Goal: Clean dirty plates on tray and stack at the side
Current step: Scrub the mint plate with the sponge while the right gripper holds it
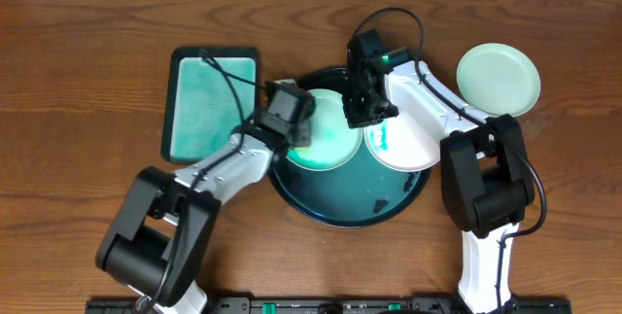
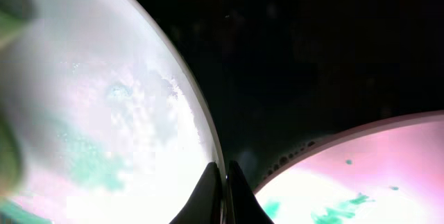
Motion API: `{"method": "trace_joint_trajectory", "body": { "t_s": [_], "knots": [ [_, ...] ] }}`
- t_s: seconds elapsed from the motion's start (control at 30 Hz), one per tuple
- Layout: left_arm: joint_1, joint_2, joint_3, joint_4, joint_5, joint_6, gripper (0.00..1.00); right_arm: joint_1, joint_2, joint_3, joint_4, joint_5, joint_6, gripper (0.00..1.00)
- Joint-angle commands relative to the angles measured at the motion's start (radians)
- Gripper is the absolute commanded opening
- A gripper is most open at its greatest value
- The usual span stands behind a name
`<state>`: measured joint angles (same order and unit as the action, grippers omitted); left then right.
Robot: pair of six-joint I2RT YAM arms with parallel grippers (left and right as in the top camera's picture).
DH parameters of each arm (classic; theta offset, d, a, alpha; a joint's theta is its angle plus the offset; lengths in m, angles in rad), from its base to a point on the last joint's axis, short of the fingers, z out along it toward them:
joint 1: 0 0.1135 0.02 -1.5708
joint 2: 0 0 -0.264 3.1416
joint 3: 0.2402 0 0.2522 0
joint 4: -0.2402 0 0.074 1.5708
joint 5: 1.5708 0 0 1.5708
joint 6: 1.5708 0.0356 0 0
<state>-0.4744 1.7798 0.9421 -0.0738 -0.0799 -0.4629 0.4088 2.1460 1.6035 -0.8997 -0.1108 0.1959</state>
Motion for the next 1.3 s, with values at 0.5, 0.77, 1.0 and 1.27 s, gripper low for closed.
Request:
{"method": "trace_joint_trajectory", "body": {
  "t_s": [0.5, 0.77, 1.0, 1.27],
  "knots": [
    [-0.042, -0.049, -0.010, 0.129, 0.246, -0.164, 0.07, -0.009, 0.003, 0.013, -0.005, 0.024, 0.005, 0.01],
    [-0.065, 0.053, -0.010, 0.115, 0.179, -0.164, 0.07, -0.009, 0.003, 0.013, -0.006, 0.024, 0.005, 0.01],
    [-0.063, 0.073, -0.010, -0.041, -0.102, -0.137, 0.07, -0.009, 0.003, 0.013, -0.007, 0.024, 0.005, 0.01],
    [-0.064, -0.037, -0.010, -0.072, -0.329, 0.017, 0.07, -0.008, 0.003, 0.013, 0.003, 0.024, 0.005, 0.01]
  ]
}}
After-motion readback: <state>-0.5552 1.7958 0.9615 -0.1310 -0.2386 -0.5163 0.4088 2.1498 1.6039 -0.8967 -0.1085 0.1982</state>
